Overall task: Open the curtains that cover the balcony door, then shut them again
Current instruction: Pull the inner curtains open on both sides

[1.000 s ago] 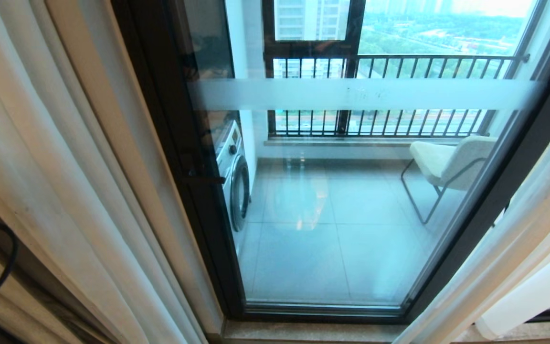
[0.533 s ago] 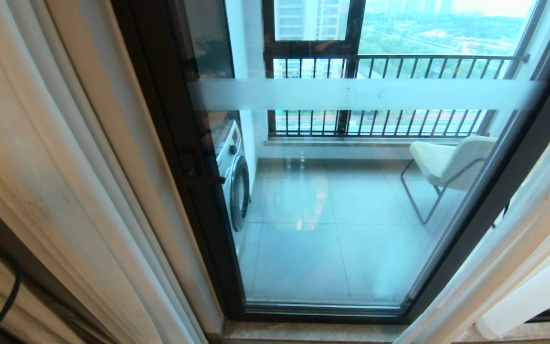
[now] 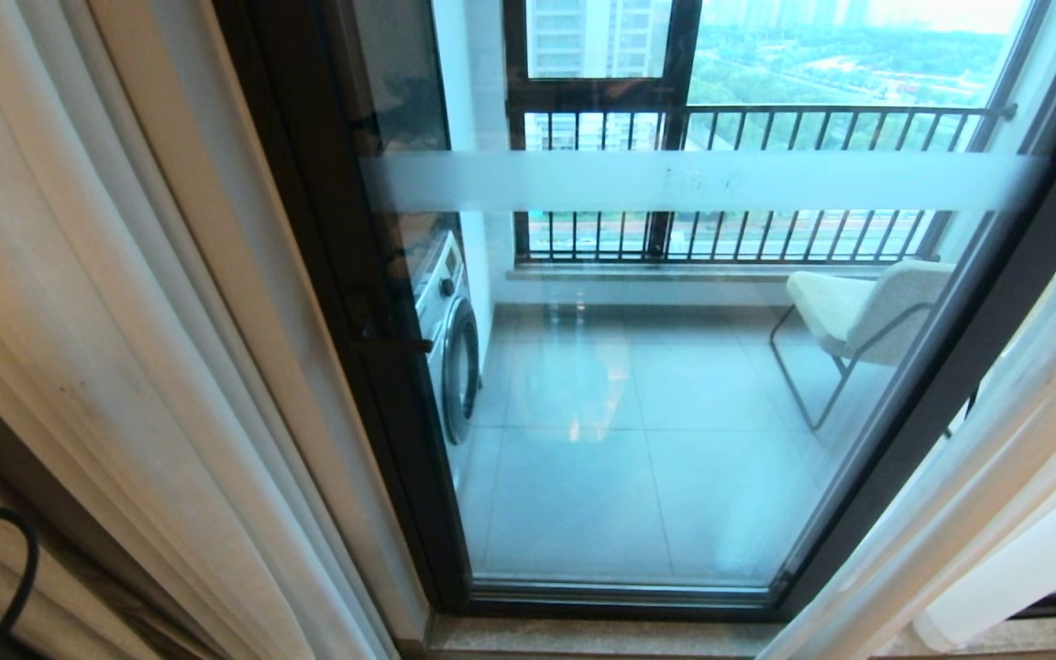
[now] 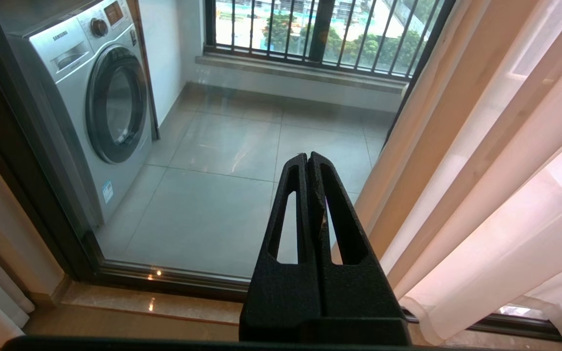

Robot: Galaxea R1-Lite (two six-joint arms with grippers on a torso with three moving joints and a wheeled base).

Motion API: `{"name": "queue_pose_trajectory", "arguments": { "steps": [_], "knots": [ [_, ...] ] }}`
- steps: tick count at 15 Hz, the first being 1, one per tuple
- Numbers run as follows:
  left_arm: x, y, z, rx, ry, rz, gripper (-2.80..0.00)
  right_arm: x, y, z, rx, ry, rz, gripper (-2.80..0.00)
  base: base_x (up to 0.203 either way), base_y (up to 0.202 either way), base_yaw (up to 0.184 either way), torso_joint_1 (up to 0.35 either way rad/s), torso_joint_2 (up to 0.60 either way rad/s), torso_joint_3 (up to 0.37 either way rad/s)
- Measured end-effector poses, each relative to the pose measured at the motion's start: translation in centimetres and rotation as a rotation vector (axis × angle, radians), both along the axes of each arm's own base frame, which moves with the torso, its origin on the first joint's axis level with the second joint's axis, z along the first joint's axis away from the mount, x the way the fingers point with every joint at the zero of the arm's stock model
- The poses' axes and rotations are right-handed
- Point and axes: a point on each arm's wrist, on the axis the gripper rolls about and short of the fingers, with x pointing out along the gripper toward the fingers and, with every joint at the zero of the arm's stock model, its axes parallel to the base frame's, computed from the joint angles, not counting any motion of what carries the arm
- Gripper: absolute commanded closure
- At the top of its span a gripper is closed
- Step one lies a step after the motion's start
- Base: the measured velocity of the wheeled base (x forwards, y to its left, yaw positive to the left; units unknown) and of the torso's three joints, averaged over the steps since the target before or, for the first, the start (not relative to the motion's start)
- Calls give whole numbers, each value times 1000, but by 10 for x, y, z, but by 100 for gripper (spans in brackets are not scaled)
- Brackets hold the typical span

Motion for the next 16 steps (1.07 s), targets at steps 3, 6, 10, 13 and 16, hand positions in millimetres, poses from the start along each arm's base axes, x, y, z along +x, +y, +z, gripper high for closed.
{"name": "queue_pose_trajectory", "arguments": {
  "steps": [3,6,10,13,16],
  "knots": [
    [-6,-3,-2,11,30,-15,0,0,0,0,0,0,0,0,0,0,0,0,0,0],
    [-10,-5,-2,9,30,-19,0,0,0,0,0,0,0,0,0,0,0,0,0,0],
    [-17,-7,-11,-11,111,-33,0,0,0,0,0,0,0,0,0,0,0,0,0,0],
    [-26,-10,-22,-33,214,-77,0,0,0,0,0,0,0,0,0,0,0,0,0,0],
    [-38,-17,-30,-28,266,-187,0,0,0,0,0,0,-1,0,0,0,0,0,0,0]
  ]
}}
